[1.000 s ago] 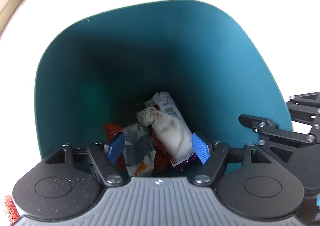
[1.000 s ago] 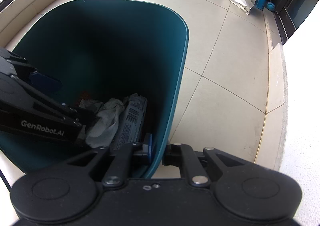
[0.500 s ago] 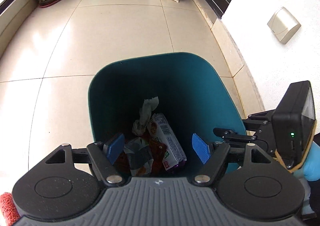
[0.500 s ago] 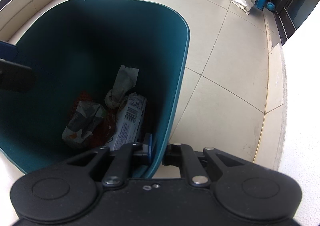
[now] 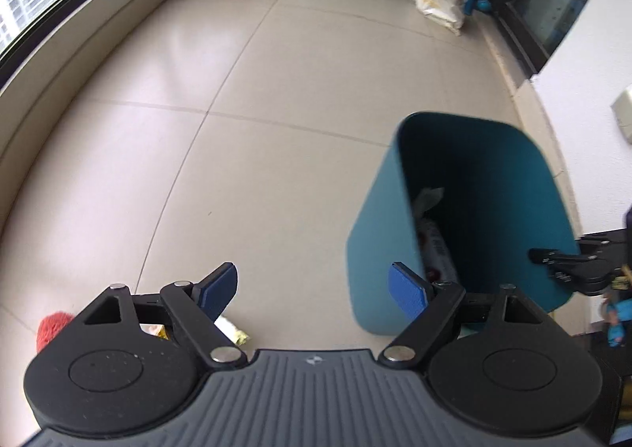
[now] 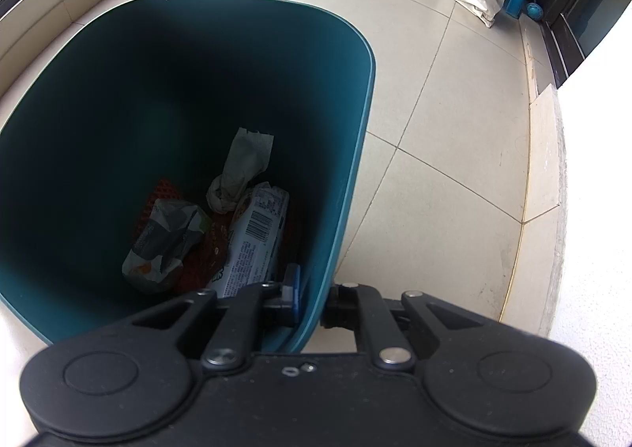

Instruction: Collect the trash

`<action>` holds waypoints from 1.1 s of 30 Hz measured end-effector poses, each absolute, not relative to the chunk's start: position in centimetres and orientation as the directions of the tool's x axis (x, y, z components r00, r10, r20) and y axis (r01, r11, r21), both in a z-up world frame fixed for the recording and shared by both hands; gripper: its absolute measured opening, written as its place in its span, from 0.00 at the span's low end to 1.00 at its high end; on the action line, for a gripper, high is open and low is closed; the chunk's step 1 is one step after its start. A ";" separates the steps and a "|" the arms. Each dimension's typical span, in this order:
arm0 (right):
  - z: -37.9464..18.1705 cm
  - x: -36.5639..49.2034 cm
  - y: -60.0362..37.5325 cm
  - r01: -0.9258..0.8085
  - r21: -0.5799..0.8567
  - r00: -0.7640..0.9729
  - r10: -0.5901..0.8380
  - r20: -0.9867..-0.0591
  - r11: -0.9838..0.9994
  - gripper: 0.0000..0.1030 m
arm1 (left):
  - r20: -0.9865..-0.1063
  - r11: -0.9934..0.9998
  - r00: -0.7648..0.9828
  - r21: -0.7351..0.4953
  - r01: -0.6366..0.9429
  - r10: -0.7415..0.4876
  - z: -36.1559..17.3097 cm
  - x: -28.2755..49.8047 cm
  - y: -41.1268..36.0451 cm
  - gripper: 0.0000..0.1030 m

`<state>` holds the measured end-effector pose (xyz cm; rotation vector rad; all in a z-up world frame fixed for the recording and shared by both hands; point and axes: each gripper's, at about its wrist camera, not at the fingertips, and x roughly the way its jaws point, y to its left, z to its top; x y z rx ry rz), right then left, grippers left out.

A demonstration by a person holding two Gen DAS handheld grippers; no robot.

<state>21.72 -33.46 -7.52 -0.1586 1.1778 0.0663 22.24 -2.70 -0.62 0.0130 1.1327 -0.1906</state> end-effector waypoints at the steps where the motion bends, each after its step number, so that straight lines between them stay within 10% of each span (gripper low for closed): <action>1: -7.5 21.7 -33.4 -0.135 -0.092 0.383 -0.033 -0.923 0.987 0.08 | -0.912 0.991 0.397 -0.066 0.118 -0.108 -2.2 22.5 -1.4 0.81; 12: -7.6 21.5 -33.0 -0.145 -0.106 0.387 -0.042 -0.921 0.984 0.08 | -0.977 0.981 0.171 -0.150 -0.120 -0.128 -17.6 26.0 6.0 0.81; 21: -7.6 21.6 -33.0 -0.147 -0.101 0.379 -0.038 -0.925 0.984 0.09 | -0.998 0.969 0.060 0.016 0.248 0.001 -25.1 23.7 2.3 0.81; 30: -7.8 21.9 -33.0 -0.156 -0.111 0.365 -0.047 -0.930 0.982 0.09 | -0.997 0.965 0.061 0.054 0.257 0.040 -29.6 24.7 2.9 0.81; 33: -8.0 21.9 -32.9 -0.160 -0.118 0.358 -0.053 -0.932 0.980 0.09 | -0.997 0.968 0.054 0.064 0.241 0.052 -30.6 25.2 3.8 0.61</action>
